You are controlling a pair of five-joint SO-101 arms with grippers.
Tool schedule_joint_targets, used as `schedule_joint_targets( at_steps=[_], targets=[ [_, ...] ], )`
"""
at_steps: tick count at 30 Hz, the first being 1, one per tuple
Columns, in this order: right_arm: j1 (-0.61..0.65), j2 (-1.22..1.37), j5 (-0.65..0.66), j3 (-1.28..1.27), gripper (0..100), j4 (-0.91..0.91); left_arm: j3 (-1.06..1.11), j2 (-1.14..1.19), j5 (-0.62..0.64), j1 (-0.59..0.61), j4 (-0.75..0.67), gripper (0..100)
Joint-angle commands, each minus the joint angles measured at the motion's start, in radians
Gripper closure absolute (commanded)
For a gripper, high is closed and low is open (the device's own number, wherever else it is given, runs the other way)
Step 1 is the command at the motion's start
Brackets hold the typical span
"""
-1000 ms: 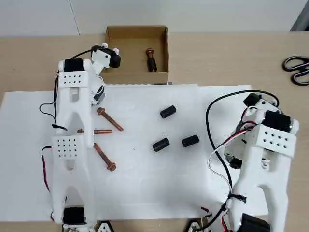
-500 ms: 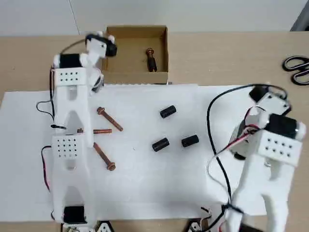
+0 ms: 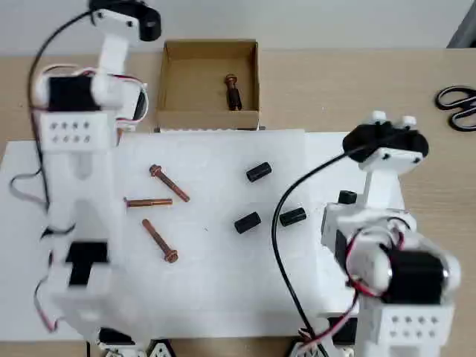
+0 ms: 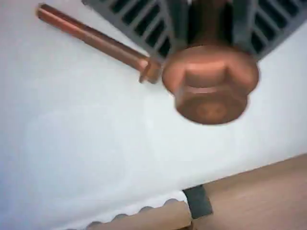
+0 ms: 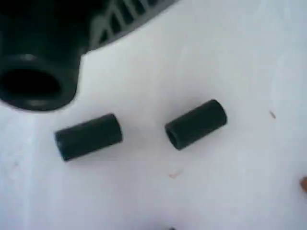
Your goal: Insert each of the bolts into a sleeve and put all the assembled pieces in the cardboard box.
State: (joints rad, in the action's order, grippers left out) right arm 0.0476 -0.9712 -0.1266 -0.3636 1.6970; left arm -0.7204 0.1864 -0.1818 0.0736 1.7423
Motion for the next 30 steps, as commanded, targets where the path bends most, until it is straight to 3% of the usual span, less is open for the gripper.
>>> schedule_joint_targets(
  at_steps=[1, 4, 10, 15, 21, 30],
  targets=[
    [0.036, -0.062, 0.012, 0.044, 99.5, 0.004, 0.142, -0.296, 0.021, -0.009, 0.011, 99],
    [0.065, -0.107, 0.046, 0.005, 99.5, -0.004, 0.285, -0.496, 0.057, -0.012, 0.006, 99],
    [0.127, -0.285, 0.074, -0.201, 99.5, -0.117, 0.656, -0.852, 0.342, -0.02, -0.12, 99],
    [0.265, -0.501, 0.155, -0.439, 99.5, -0.292, 0.964, -1.109, 0.548, -0.023, -0.298, 99],
    [0.443, -0.714, 0.157, -0.652, 99.5, -0.337, 1.219, -1.375, 0.741, -0.129, -0.485, 99],
    [0.611, -0.843, 0.157, -0.813, 99.5, -0.412, 1.59, -1.711, 0.832, -0.282, -0.713, 99]
  ],
)
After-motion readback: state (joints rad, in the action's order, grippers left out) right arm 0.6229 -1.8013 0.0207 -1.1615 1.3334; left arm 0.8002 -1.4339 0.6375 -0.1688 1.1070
